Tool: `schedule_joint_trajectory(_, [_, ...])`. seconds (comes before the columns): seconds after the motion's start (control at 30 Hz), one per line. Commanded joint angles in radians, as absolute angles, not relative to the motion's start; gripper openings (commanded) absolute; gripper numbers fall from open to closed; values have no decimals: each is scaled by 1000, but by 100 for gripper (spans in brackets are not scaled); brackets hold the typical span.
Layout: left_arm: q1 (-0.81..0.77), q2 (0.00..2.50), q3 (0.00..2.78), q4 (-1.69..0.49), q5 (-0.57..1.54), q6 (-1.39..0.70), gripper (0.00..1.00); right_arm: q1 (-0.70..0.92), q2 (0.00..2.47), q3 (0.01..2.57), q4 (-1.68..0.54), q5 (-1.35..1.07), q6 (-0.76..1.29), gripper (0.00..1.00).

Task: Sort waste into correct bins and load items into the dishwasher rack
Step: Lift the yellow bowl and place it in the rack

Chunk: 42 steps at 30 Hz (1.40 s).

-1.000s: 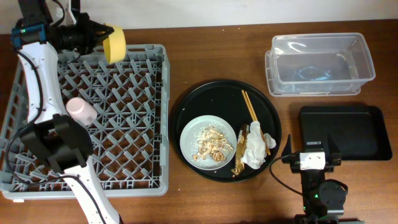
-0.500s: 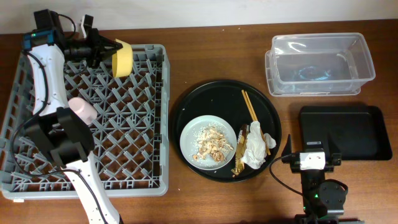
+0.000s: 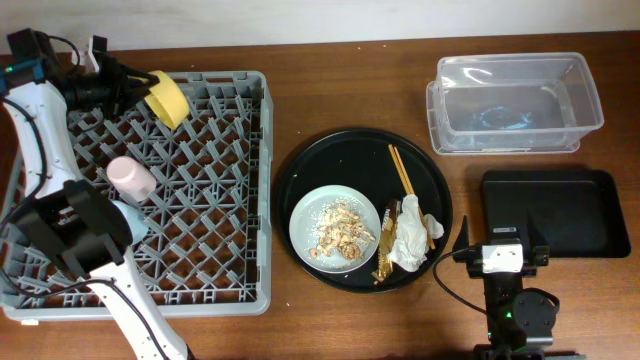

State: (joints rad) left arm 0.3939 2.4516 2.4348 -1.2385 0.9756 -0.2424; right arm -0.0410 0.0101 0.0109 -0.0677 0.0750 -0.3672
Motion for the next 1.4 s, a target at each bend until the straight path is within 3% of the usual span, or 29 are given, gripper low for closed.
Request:
schedule_joint_trajectory(0.0, [409, 2491, 2420, -1274, 734, -222, 12, -34, 4, 6, -75, 91, -366, 99])
schedule_joint_trajectory(0.23, [532, 2491, 2434, -1338, 655, -207, 17, -34, 4, 6, -75, 91, -366, 99])
schedule_joint_trajectory(0.3, [576, 2491, 2475, -1376, 533, -207, 27, -34, 4, 6, -75, 91, -366, 99])
schedule_joint_trajectory(0.37, [602, 2491, 2559, -1419, 477, -207, 49, -34, 4, 6, -75, 91, -366, 99])
schedule_joint_trajectory(0.43, [615, 2491, 2653, -1439, 526, -207, 49, -34, 4, 6, -75, 91, -366, 98])
schedule_joint_trajectory(0.5, [611, 2491, 2739, -1463, 579, -207, 42, -34, 4, 6, -75, 91, -366, 99])
schedule_joint_trajectory(0.53, [586, 2491, 2810, -1501, 596, -177, 18, -34, 4, 6, -75, 91, -366, 99])
schedule_joint_trajectory(0.6, [516, 2491, 2835, -1541, 595, -94, 6, -34, 4, 6, -75, 91, -366, 99])
schedule_joint_trajectory(0.87, [198, 2490, 2835, -1616, 484, -28, 2, -34, 4, 6, -75, 91, -366, 99])
schedule_joint_trajectory(1.0, [113, 2467, 2909, -1688, 352, -41, 1, -34, 4, 6, -75, 91, -366, 99])
schedule_joint_trajectory(1.1, [87, 2373, 2909, -1688, 359, -55, 20, -34, 4, 6, -75, 91, -366, 99])
schedule_joint_trajectory(1.13, [78, 2344, 2905, -1688, 360, -55, 32, -34, 4, 6, -75, 91, -366, 99])
schedule_joint_trajectory(1.17, [59, 2303, 2894, -1688, 359, -55, 80, -34, 4, 6, -75, 91, -366, 99])
schedule_joint_trajectory(1.2, [35, 2255, 2869, -1688, 359, -54, 99, -34, 4, 6, -75, 91, -366, 99])
schedule_joint_trajectory(1.37, [-130, 2080, 2566, -1688, 359, -51, 99, -34, 4, 6, -75, 91, -366, 99])
